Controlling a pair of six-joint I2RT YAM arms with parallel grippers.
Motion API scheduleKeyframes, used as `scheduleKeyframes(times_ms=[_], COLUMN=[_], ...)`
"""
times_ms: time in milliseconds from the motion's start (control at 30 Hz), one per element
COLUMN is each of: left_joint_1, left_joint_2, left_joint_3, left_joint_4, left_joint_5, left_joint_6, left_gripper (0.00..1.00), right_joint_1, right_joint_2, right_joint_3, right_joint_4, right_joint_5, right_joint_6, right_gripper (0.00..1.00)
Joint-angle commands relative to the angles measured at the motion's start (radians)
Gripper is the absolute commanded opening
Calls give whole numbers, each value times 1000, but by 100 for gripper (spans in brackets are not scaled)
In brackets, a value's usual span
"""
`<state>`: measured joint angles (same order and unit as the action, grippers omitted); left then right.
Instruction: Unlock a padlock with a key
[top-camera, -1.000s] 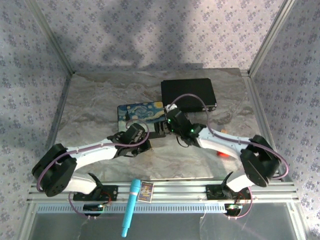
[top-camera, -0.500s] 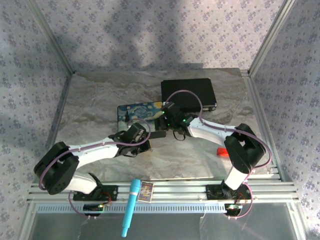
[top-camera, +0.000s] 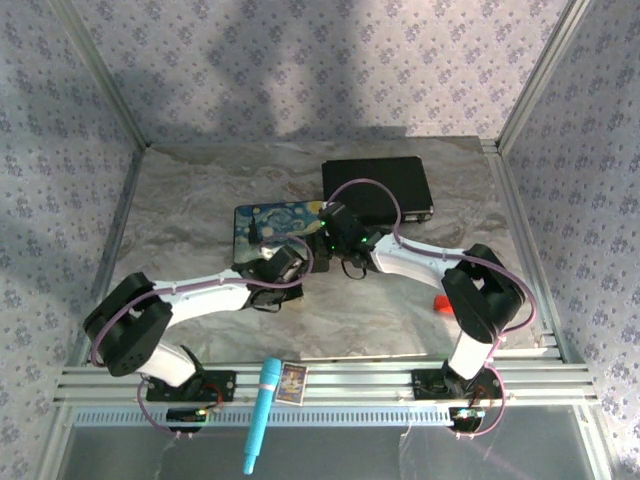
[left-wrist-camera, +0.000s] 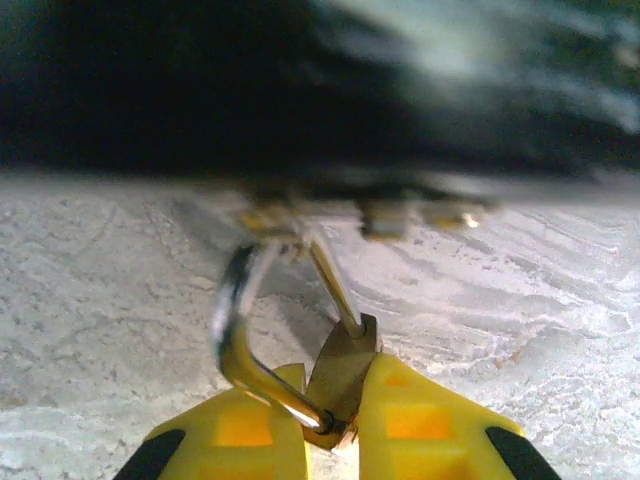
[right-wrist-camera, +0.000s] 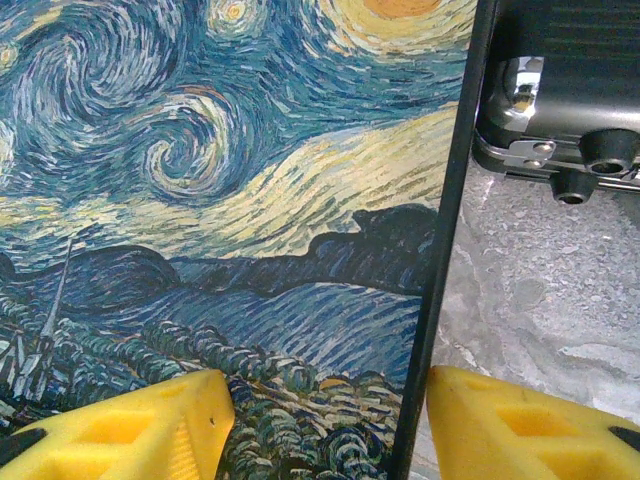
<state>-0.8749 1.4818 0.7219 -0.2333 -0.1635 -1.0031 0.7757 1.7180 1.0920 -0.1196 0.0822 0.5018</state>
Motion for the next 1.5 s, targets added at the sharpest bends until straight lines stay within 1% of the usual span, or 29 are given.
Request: scheduleKeyframes(times_ms=[0,100,267,333,400,433,500,633,733,767,1033,1200,1467], left_joint_1=[-19,-33,-60,-65,-72,-77,-88,-96,-96,-96,-96,-91,-67], left_joint_2=[73,82,99,114,131,141,157,162,146,144,139,102,53], left_joint_3=[-20,-16,16,31,46,51,59,69,64,66,71,66,32], left_joint_4=[-103,-64,-72,-94,-113,-113,-113,-130,-153,-174,-376,-485,-451], left_joint_5=[-72,-75,-113,-128,-142,-144,-153,-174,-195,-203,-301,-378,-341], left_joint_6=[29,25,7,-3,-13,-15,-24,-40,-46,-48,-68,-75,-51], left_gripper=[19,25,26,28,37,39,36,21,13,11,6,6,10], right_joint_1=[12,12,7,5,4,2,2,-1,-2,-4,-9,-9,-9], right_joint_2=[68,69,71,71,72,72,74,71,66,65,61,60,69], right_joint_3=[-53,-62,-79,-85,-88,-90,-92,-99,-110,-112,-114,-103,-80], right_joint_4=[-117,-112,-95,-85,-82,-80,-74,-70,-63,-64,-58,-75,-80], right_joint_5=[-35,-37,-49,-58,-59,-62,-63,-65,-67,-68,-79,-68,-82], right_joint_6=[-1,0,0,3,7,8,10,9,11,11,18,16,22], right_gripper=[57,57,57,57,57,57,57,58,58,58,57,58,58])
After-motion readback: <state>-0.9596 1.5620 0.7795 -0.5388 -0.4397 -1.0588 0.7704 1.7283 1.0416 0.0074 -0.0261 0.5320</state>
